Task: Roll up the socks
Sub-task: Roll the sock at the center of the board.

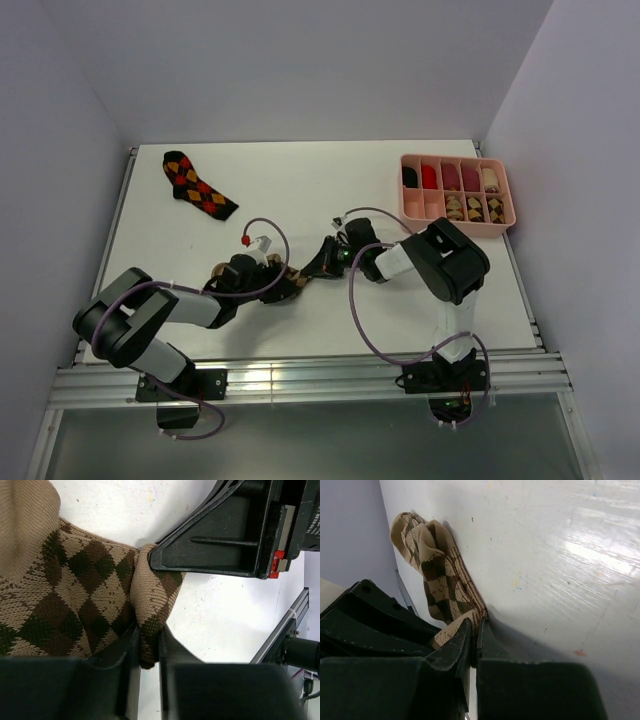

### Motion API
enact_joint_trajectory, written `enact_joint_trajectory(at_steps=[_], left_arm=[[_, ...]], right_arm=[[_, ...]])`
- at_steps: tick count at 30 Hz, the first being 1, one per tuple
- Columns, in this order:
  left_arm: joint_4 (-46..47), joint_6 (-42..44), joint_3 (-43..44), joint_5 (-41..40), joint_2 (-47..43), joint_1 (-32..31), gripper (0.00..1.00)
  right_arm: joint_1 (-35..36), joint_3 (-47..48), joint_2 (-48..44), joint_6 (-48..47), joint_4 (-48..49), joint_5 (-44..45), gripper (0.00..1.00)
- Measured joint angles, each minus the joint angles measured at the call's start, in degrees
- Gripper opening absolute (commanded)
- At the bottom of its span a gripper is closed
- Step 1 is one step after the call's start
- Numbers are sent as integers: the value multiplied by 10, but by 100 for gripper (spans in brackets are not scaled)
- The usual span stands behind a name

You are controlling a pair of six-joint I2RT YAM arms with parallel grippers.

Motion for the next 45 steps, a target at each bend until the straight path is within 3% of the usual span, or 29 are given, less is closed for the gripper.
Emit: enact_joint_trajectory(at_steps=[2, 3, 6, 11, 16, 27, 35, 39, 45], left_arm=[[-3, 1, 0, -1, -1, 0, 28], [-5, 2, 0, -2, -3, 0, 51], [-25, 7, 1, -6, -35, 1, 63], [-94, 20, 1, -41, -105, 12, 61], [-132, 38, 3, -73, -141, 35, 49], [-144, 63, 112, -101, 19, 81, 45], [-142, 93, 163, -94, 62, 88, 58], [-166, 128, 161, -109, 31, 61, 60], [-193, 191, 153, -160, -70, -50, 57]], right_arm=[[0, 11, -4, -16, -26, 0, 0], [1, 16, -8, -26, -40, 1, 0], [1, 33, -17, -51, -91, 6, 0], [2, 63, -30, -93, -172, 20, 0], [2, 83, -45, -129, -239, 39, 0], [4, 138, -59, -195, -366, 86, 0], [6, 170, -59, -211, -431, 122, 0], [7, 184, -59, -198, -465, 133, 0], [7, 212, -51, -186, -512, 142, 0]])
